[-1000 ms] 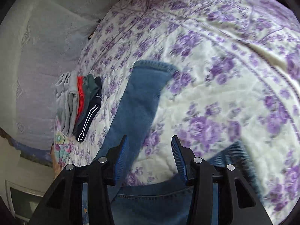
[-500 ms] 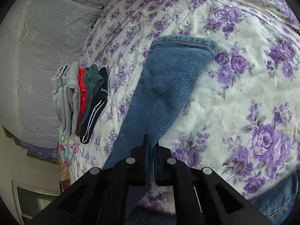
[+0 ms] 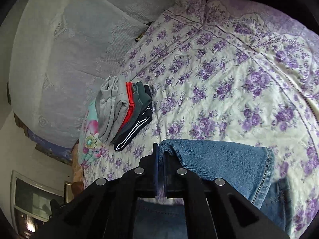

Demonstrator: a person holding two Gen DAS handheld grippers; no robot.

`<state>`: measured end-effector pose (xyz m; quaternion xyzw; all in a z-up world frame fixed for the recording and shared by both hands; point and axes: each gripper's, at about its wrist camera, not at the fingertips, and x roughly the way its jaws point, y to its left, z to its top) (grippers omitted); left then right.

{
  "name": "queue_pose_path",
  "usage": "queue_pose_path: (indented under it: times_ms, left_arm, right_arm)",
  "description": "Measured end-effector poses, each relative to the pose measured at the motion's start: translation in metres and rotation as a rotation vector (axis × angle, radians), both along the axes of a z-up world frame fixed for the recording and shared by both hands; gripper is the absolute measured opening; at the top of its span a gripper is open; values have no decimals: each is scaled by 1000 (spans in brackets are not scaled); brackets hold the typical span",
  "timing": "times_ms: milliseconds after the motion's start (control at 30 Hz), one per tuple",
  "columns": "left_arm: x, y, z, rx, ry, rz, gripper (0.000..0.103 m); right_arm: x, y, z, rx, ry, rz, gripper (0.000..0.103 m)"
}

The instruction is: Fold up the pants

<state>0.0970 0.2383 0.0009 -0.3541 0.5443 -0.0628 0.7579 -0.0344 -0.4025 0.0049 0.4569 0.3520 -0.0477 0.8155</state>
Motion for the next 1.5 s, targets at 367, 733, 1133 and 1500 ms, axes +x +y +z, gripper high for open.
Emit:
queue_pose_path:
  times_ms: [367, 733, 1133, 1500]
  left_arm:
    - [68, 8, -32, 154, 16, 23, 69]
    - [45, 38, -7, 156, -54, 83, 66]
    - [28, 44, -28, 301, 62, 59, 68]
    - [-58, 64, -88, 164, 193, 49, 68]
  right_arm:
    - [74, 0, -4, -322, 81, -4, 77]
    - [32, -36, -93, -52, 208, -115, 64]
    - [100, -28, -115, 81, 84, -151, 10]
    - [25, -44, -120, 34, 165, -164, 7]
